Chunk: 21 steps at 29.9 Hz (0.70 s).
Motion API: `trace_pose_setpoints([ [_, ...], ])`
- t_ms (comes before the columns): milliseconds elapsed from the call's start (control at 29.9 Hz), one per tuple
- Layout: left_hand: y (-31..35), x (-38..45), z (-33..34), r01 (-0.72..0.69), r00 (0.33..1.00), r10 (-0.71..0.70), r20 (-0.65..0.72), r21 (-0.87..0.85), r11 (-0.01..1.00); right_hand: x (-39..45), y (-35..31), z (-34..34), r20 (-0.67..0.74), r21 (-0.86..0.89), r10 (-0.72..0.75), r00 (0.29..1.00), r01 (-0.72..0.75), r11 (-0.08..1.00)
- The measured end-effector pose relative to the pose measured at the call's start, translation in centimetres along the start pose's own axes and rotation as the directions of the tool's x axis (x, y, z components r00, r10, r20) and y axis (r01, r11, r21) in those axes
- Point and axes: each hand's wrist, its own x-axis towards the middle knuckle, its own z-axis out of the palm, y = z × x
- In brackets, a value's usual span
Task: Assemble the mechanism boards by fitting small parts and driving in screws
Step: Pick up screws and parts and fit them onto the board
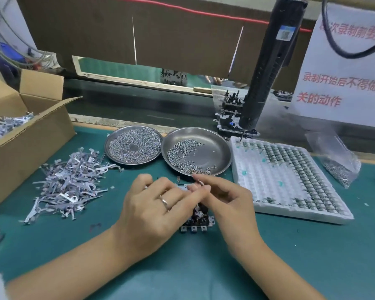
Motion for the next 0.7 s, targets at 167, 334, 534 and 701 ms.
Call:
trace_pose_setpoints([
  [167, -0.2, 0.1, -0.6, 0.378, 0.922, -0.33, 0.204, -0.284, 0.881, 0.5, 0.6, -0.8, 0.008, -0.09, -0.102, 0.995, 0.102, 0.991],
  [334, -1.1, 0.2, -1.0, 0.559, 0.816, -0.422, 0.394, -0.356, 0.749, 0.6, 1.2, -1.0, 0.23, -0.345, -0.132, 0.964, 0.208, 0.915],
  [534, -1.9, 0.3, -1.3, 0.7, 0.7, -0.466, 0.542, -0.387, 0.6, 0.7, 1.4, -1.2, 0.258, -0.377, -0.127, 0.958, 0.221, 0.9],
  [701, -2.6, 0.1, -1.5, 0.879, 0.471, -0.501, 0.726, -0.337, 0.338, 0.8, 1.4, -1.6, 0.252, -0.459, -0.115, 0.961, 0.223, 0.86],
])
